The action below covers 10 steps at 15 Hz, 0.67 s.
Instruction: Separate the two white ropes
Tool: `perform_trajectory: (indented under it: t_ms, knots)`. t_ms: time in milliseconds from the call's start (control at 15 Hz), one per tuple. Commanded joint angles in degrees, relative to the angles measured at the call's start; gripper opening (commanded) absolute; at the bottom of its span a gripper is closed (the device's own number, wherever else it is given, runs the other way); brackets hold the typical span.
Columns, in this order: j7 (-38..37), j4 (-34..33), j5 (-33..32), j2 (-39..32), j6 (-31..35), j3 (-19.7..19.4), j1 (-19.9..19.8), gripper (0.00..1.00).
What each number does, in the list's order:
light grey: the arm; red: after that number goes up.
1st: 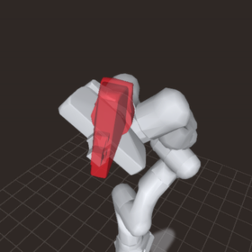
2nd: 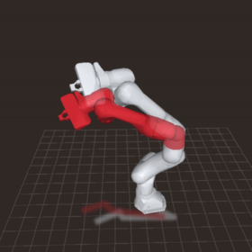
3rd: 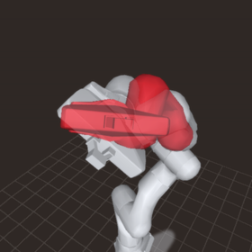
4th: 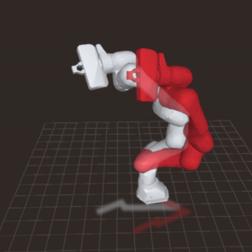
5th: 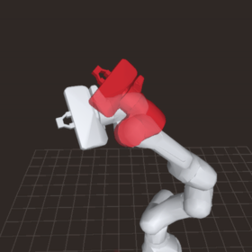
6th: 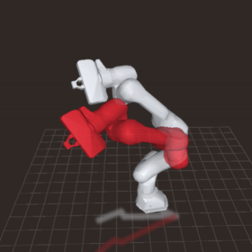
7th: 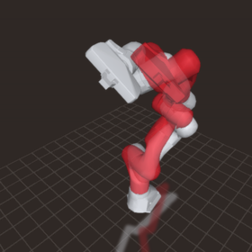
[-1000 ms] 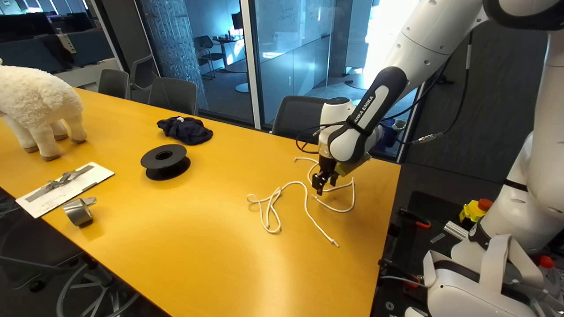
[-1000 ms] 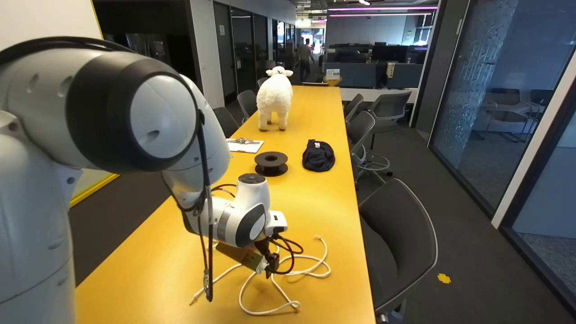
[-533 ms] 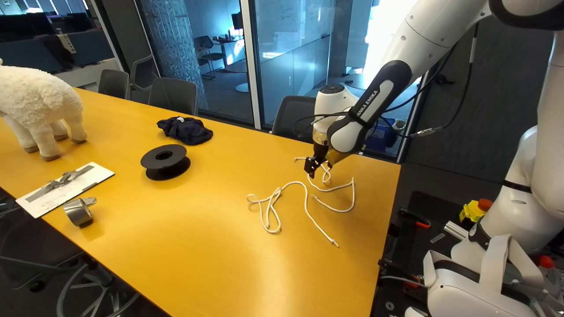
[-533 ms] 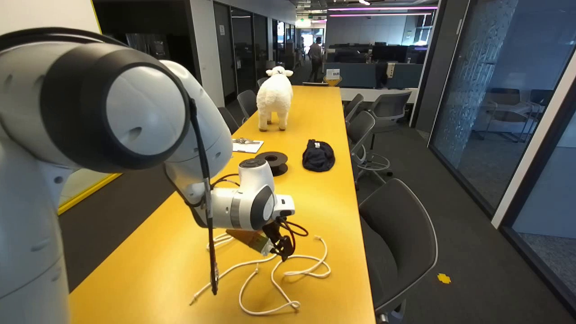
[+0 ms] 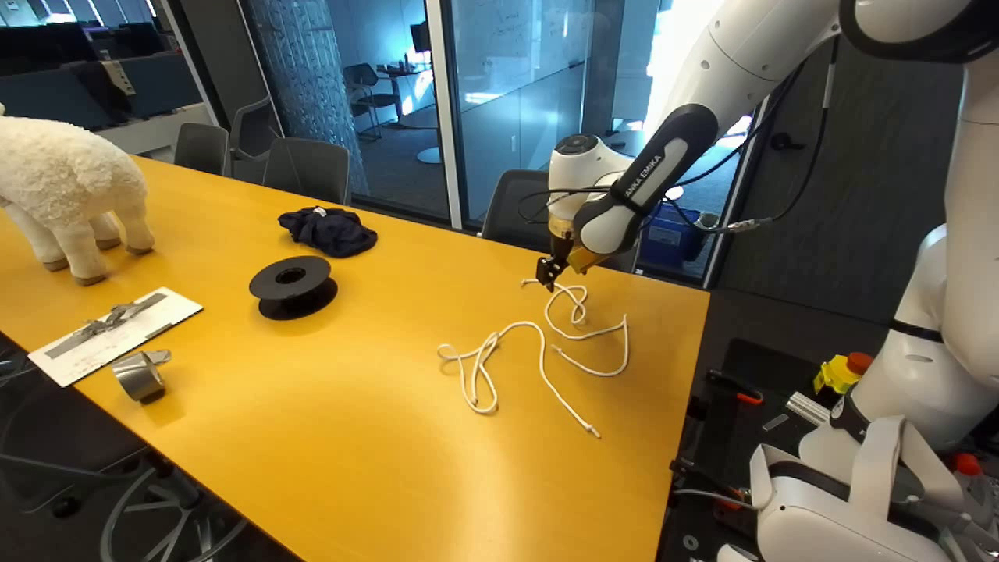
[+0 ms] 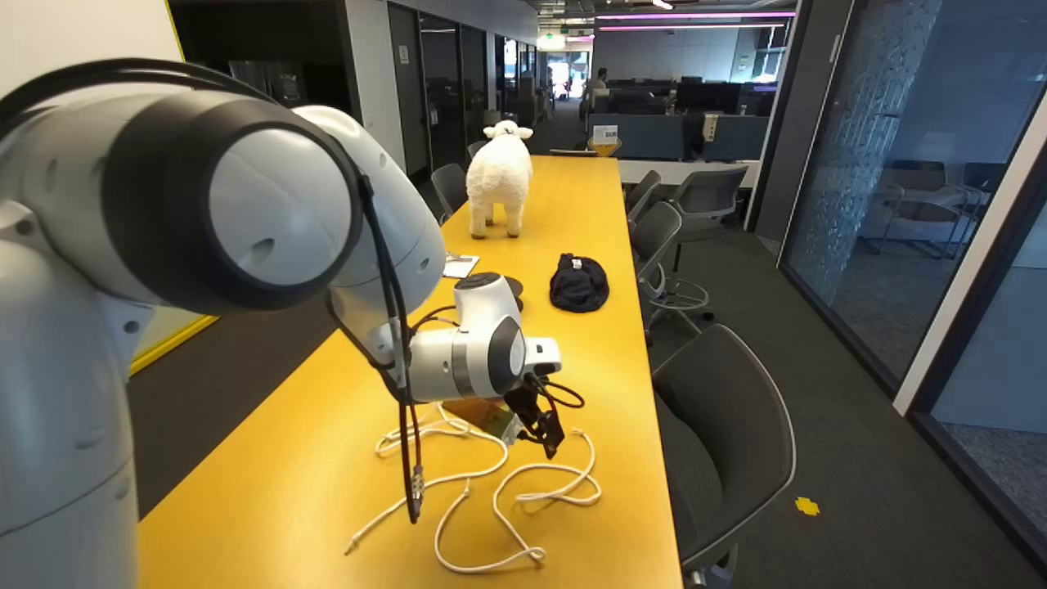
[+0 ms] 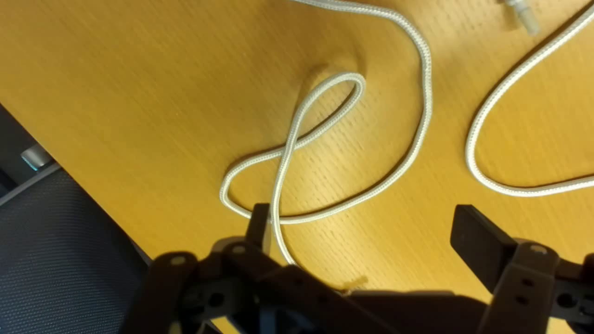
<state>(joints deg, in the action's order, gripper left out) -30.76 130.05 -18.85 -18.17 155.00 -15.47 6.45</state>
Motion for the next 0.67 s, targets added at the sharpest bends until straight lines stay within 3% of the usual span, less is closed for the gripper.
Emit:
perform_trajectory:
  t_ms: [0,267,600]
  knots:
    - [12.32,-4.84,5.93,-4.3,-1.62,3.97,-5.75,1.0]
    - [28.85,-10.59,13.11,-9.08,-5.55,8.79,-13.19,1.0]
    - [35.71,-17.69,14.26,-14.28,-10.39,9.26,-16.59,1.0]
